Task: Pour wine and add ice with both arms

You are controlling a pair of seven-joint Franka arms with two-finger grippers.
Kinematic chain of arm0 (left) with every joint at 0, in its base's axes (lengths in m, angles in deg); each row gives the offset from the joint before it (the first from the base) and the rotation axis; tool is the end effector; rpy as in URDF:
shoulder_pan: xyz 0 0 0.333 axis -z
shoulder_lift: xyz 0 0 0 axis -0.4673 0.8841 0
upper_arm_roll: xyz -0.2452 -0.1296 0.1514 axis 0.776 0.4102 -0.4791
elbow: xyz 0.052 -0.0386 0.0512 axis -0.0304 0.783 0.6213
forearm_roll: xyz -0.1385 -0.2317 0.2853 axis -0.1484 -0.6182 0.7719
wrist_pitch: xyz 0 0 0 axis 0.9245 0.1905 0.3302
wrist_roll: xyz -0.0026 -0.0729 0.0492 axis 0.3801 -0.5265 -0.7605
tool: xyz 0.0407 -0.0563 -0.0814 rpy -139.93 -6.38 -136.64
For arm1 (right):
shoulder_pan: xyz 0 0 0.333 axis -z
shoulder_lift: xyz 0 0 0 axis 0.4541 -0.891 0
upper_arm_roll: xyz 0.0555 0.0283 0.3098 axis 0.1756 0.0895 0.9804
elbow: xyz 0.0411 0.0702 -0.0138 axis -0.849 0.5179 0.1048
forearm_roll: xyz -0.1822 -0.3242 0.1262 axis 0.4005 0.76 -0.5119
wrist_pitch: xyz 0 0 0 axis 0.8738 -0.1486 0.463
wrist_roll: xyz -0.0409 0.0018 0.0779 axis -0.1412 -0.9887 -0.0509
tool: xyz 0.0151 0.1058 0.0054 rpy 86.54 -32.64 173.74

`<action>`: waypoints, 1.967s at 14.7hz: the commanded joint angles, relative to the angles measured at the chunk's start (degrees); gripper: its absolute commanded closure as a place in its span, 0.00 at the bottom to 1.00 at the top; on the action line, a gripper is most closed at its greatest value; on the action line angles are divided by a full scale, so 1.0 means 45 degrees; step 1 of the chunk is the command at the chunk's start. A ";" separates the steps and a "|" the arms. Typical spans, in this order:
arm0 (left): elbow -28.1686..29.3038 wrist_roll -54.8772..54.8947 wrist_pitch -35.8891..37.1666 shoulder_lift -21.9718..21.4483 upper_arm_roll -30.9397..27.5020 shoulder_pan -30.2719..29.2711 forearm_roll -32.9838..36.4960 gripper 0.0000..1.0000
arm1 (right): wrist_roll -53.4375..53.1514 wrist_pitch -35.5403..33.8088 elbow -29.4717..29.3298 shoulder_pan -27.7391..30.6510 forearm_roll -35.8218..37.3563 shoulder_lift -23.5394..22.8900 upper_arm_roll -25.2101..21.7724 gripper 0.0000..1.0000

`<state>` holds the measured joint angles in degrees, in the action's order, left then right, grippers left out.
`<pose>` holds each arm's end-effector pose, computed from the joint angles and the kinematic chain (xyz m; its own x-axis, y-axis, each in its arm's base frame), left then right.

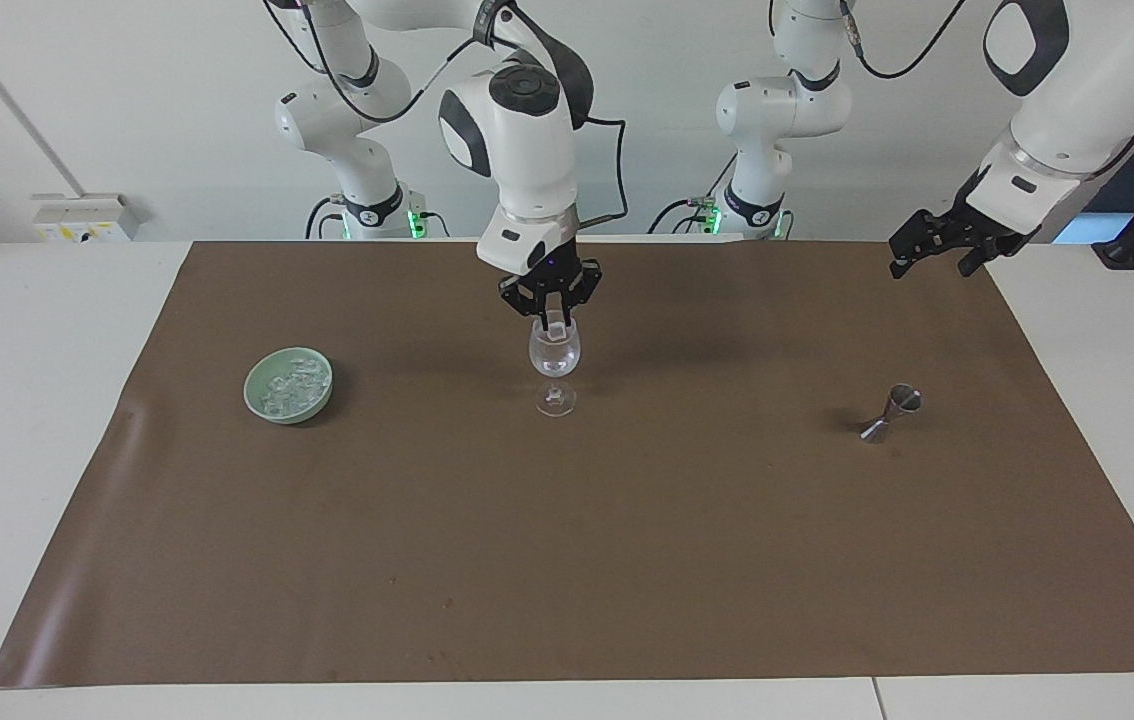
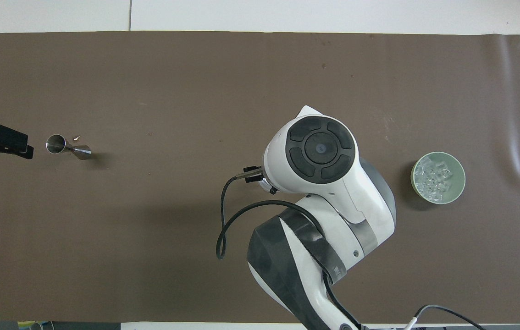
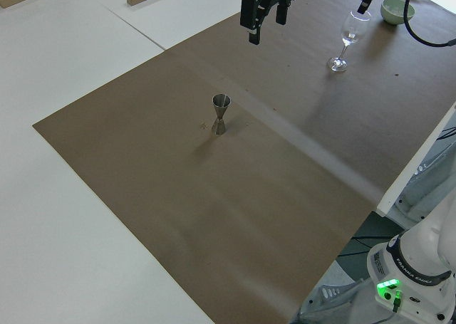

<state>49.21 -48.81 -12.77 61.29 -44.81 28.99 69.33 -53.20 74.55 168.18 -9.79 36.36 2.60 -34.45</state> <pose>0.5416 -0.0163 0.6041 0.9912 -0.0399 -0.1265 -0.0364 -0.9989 0.0301 0.5059 0.3532 0.4917 0.9840 0.1686 0.0582 0.1728 -0.9819 -0.0775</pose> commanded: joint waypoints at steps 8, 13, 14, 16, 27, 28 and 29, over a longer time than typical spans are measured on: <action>0.0756 0.0667 -0.0714 -0.0527 0.0238 -0.0056 0.0694 0.00 | 0.0087 -0.1756 -0.1523 0.0323 0.0177 -0.0004 -0.0107 0.62; 0.0757 0.0650 -0.0773 -0.0527 0.0258 -0.0075 0.0675 0.00 | 0.1999 -0.2946 -0.1523 0.2681 0.0373 0.0776 -0.0166 0.34; 0.0756 0.0553 -0.0774 -0.0527 0.0258 -0.0075 0.0675 0.00 | 0.2582 -0.3220 -0.1523 0.3268 0.0373 0.0991 -0.0166 0.23; 0.0756 0.0552 -0.0774 -0.0527 0.0258 -0.0076 0.0675 0.00 | 0.3677 -0.3767 -0.1523 0.4439 0.0373 0.1479 -0.0224 0.00; 0.0756 0.0552 -0.0754 -0.0527 0.0238 -0.0153 0.0675 0.00 | 0.4775 -0.5488 -0.1173 0.6867 0.0998 0.2398 -0.0225 0.00; 0.0756 0.0552 -0.0754 -0.0527 0.0257 -0.0153 0.0675 0.00 | 0.5066 -0.5391 -0.1056 0.7196 0.1017 0.2399 -0.0244 0.00; 0.0756 0.0552 -0.0754 -0.0527 0.0258 -0.0153 0.0675 0.00 | 0.5552 -0.5216 -0.1016 0.7644 0.0998 0.2399 -0.0225 0.00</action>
<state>50.71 -46.67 -14.89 60.54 -44.09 28.87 71.36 -31.96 50.12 161.53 21.06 41.09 12.23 -36.21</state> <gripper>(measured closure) 0.000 0.000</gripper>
